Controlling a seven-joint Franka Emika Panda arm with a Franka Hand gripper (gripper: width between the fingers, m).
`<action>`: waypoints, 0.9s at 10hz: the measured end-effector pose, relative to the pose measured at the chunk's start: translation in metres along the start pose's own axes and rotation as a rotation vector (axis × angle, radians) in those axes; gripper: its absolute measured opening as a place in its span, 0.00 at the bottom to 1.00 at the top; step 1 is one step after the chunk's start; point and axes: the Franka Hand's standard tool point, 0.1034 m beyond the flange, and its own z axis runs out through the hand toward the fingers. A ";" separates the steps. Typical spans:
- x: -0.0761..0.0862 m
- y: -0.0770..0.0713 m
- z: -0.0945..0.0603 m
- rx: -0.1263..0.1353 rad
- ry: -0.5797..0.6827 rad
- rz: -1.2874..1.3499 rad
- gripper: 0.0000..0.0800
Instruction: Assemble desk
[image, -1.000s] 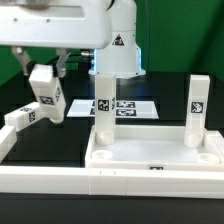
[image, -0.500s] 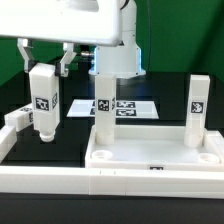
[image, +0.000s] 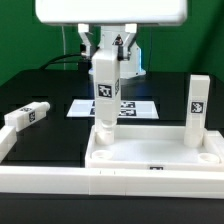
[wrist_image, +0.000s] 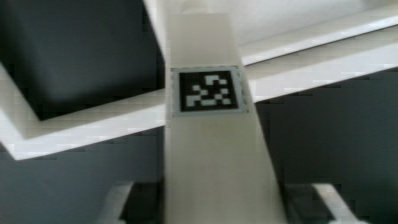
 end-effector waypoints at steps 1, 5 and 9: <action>0.000 0.001 0.001 -0.001 -0.001 0.002 0.36; -0.006 -0.040 -0.002 0.033 0.027 -0.044 0.36; -0.026 -0.112 0.001 0.074 0.021 0.025 0.36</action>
Offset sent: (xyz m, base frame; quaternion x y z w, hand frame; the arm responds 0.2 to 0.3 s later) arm -0.0095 0.0458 0.0070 0.0741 0.0422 -0.0148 0.9962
